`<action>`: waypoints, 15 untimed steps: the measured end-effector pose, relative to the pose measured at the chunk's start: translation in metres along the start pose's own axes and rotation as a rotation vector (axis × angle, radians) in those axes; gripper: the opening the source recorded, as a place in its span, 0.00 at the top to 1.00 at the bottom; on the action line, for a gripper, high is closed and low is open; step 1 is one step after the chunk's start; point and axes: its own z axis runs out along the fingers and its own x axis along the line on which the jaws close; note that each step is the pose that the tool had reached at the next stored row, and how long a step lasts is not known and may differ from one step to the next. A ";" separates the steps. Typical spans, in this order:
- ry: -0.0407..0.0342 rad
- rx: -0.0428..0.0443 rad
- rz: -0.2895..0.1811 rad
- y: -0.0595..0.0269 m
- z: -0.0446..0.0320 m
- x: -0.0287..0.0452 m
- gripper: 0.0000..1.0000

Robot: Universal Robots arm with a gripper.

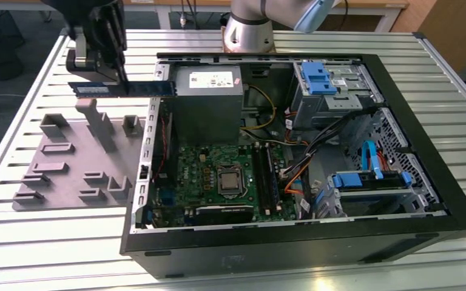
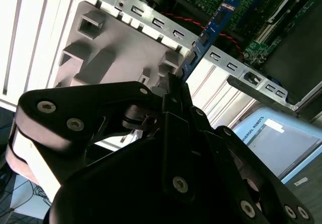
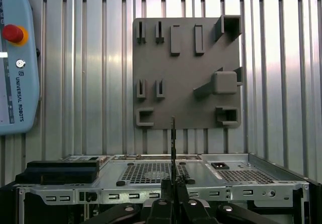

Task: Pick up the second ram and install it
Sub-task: 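Pick up the second ram and move it above second insertion slot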

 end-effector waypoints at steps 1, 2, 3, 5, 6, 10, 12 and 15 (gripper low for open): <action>0.0000 0.0000 0.000 -0.0004 0.0000 0.0000 0.86; 0.0000 0.0000 0.000 -0.0006 0.0000 0.0000 0.86; 0.0000 0.0000 0.000 -0.0008 0.0000 0.0000 0.86; 0.0000 0.0000 0.000 -0.0014 0.0000 0.0000 0.86; 0.0000 0.0000 0.000 -0.0015 -0.0001 0.0000 0.86; 0.0000 0.0000 0.000 -0.0031 -0.0001 -0.0001 0.86; 0.0000 0.0000 0.000 -0.0033 0.0000 -0.0001 0.86; 0.0000 0.0000 0.000 -0.0039 -0.0001 -0.0001 0.86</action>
